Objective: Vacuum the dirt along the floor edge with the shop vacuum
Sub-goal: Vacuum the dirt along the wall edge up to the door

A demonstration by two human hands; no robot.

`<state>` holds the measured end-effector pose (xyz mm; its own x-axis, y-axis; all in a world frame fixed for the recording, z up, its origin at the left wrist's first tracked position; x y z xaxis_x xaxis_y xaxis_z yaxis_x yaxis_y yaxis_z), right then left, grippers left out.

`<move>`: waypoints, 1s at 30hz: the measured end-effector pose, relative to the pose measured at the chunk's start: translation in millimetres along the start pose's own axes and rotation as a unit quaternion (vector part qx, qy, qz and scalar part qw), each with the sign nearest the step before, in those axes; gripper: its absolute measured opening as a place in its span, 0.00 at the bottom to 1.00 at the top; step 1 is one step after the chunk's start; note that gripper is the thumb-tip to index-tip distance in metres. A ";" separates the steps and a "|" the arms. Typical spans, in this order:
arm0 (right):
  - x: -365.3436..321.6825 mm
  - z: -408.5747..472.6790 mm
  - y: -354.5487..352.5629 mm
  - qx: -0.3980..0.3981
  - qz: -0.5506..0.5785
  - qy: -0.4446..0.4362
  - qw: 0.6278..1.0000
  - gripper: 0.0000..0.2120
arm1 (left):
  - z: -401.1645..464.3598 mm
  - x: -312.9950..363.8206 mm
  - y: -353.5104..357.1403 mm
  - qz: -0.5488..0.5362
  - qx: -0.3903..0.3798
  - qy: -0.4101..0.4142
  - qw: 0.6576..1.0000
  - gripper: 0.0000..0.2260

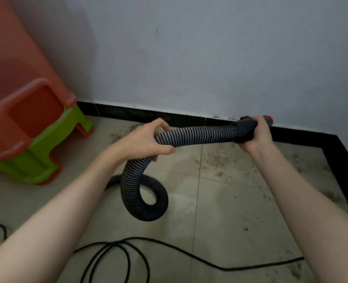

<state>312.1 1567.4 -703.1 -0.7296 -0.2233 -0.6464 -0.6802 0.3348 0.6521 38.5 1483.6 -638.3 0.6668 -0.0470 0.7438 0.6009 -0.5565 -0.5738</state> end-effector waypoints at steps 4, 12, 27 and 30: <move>11.9 -2.4 26.9 -0.005 0.054 0.069 0.996 0.12 | -17.4 42.8 -46.6 0.086 0.035 -0.027 0.995 0.19; 60.1 -6.5 25.8 0.013 -0.027 0.048 0.998 0.26 | -28.6 -31.9 -11.6 0.144 -0.038 -0.141 0.979 0.25; 208.9 -23.9 41.8 -0.139 -0.311 0.099 0.935 0.20 | -49.9 -162.9 147.1 -0.142 -0.336 -0.235 0.901 0.13; 253.2 -39.0 63.4 -0.194 -0.350 0.130 0.907 0.21 | -75.9 -181.0 152.8 -0.204 -0.378 -0.266 0.863 0.15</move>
<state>81.5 1496.4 -810.0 -0.0663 -0.4829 -0.8732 -0.9204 -0.3083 0.2404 -23.9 1344.1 -834.7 0.6962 0.5573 0.4525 0.5092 -0.8277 0.2359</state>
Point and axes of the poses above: each hand's wrist, its own z-axis towards the middle knuckle, its own y-axis out of the palm, x = y × z, the point moved 3 cm from there along z, towards the middle knuckle, and after that the axes turned 15 degrees about -x, right-handed, at the moved point
